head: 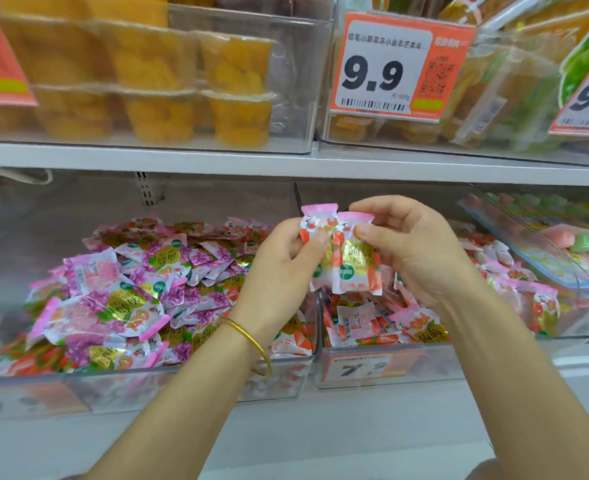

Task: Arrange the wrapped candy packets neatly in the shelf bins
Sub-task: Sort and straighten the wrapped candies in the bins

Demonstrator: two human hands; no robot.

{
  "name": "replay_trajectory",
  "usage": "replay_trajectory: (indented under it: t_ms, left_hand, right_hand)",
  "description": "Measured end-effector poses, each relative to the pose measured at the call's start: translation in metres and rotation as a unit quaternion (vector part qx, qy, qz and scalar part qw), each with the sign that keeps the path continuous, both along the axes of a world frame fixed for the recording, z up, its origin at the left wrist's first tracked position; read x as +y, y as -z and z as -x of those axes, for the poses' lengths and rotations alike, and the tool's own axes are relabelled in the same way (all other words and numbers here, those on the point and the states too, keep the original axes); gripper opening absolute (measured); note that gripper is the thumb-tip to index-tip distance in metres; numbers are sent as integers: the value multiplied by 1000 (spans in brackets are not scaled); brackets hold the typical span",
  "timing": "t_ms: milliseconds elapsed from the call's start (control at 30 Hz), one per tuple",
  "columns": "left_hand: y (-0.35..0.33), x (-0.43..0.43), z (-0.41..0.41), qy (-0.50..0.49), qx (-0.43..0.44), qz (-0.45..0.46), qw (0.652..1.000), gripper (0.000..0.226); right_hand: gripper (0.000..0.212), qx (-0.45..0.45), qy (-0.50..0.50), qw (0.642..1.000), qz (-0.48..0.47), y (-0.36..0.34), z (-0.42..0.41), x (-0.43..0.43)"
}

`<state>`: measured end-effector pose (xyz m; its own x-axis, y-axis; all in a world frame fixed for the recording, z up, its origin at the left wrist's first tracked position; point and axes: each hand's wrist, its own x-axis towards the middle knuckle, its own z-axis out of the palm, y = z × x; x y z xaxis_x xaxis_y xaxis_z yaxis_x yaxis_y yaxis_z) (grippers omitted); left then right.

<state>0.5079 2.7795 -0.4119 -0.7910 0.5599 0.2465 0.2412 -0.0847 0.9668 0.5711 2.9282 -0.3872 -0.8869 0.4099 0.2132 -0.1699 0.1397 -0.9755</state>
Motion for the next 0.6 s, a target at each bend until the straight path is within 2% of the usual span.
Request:
replay_trajectory:
  t_ms: [167, 267, 300, 367, 433, 467, 533, 600]
  left_hand:
    - [3, -28, 10, 17, 22, 19, 999, 35]
    - [4, -47, 23, 25, 21, 15, 999, 51]
    - [3, -53, 27, 28, 19, 21, 999, 57]
    - [1, -63, 34, 7, 17, 42, 999, 63]
    - [3, -71, 48, -62, 61, 102, 991, 60]
    - [7, -75, 57, -108, 115, 163, 974, 56]
    - [14, -77, 76, -166, 247, 291, 909, 47]
    - [20, -70, 90, -148, 331, 386, 848, 43]
  right_hand:
    - [23, -13, -5, 998, -59, 1, 13, -27]
    - [32, -62, -32, 988, -138, -6, 21, -46]
    - [29, -63, -36, 984, -163, -9, 24, -54]
    - [16, -51, -13, 974, -220, -14, 31, -68]
    - [13, -51, 58, 946, -314, -14, 39, -75]
    - [15, -60, 95, 925, -364, -13, 42, -76]
    - [23, -88, 136, 894, -417, -10, 46, -75]
    - [27, -109, 142, 883, -433, -6, 51, -74]
